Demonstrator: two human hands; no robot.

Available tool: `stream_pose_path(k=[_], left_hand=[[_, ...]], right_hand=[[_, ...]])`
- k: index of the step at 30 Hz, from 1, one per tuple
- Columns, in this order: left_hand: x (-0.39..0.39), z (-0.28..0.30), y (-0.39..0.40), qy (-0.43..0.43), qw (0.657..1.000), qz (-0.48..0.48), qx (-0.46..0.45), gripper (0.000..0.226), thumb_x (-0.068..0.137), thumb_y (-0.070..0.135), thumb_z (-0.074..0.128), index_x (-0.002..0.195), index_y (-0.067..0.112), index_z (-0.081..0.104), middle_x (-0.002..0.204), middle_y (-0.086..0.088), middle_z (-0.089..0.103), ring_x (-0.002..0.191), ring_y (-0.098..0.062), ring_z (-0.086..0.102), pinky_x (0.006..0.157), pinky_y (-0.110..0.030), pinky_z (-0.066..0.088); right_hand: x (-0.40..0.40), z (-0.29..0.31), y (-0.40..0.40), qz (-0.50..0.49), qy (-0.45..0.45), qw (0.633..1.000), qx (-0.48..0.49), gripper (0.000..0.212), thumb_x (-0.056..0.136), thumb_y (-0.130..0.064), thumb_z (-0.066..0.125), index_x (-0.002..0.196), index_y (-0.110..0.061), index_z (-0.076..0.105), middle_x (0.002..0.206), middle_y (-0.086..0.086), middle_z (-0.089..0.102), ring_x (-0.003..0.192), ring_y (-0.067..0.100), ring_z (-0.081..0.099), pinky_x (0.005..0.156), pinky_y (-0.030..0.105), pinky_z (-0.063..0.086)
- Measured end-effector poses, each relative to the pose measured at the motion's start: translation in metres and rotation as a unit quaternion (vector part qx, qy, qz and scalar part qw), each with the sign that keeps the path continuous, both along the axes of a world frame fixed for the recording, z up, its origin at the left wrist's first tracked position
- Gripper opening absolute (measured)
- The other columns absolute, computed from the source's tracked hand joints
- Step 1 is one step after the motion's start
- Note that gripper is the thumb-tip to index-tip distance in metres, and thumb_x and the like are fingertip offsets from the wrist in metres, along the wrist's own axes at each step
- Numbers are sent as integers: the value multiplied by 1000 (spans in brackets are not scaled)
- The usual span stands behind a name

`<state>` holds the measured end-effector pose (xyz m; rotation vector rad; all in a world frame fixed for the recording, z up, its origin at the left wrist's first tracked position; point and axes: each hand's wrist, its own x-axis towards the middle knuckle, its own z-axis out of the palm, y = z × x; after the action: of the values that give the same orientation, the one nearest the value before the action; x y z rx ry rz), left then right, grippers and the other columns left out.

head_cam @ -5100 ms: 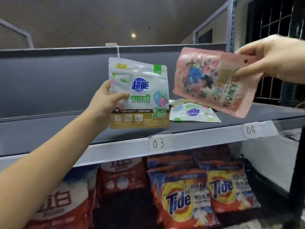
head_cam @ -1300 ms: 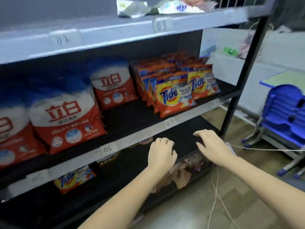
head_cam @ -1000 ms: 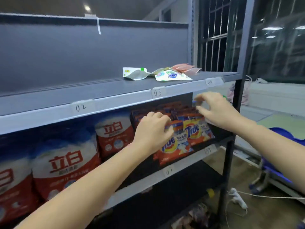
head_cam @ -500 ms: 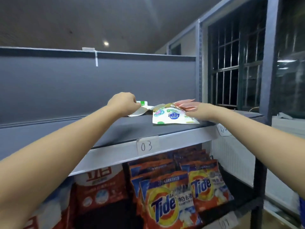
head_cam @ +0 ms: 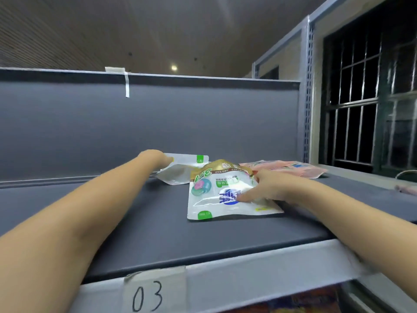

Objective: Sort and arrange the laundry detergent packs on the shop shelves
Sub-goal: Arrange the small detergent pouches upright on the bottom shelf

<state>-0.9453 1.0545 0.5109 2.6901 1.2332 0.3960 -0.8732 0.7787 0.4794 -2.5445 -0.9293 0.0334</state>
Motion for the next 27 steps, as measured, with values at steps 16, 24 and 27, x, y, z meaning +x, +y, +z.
stream_pose_path(k=[16,24,27], left_hand=[[-34,14,21,-260,893,-117,-349,8,90,5,60,94,12,60,67,0,72,52,-12,66,52,-25,55],[-145,1,15,-340,848,-215,-346,31,85,-12,54,104,10,64,92,-4,74,78,-16,70,70,-29,57],[-186,-3,17,-349,845,-211,-346,40,78,-6,66,116,6,62,110,-12,69,96,-24,66,84,-37,55]], right_hand=[[24,92,-50,165,66,971,157,49,72,4,71,111,-26,63,101,11,71,86,31,70,80,48,55],[-66,143,-6,171,-247,954,2,21,70,-19,81,80,-27,64,74,-7,66,60,9,62,54,23,39],[-106,149,16,208,-299,931,0,17,72,-22,80,81,-29,67,74,-9,66,58,6,60,54,24,40]])
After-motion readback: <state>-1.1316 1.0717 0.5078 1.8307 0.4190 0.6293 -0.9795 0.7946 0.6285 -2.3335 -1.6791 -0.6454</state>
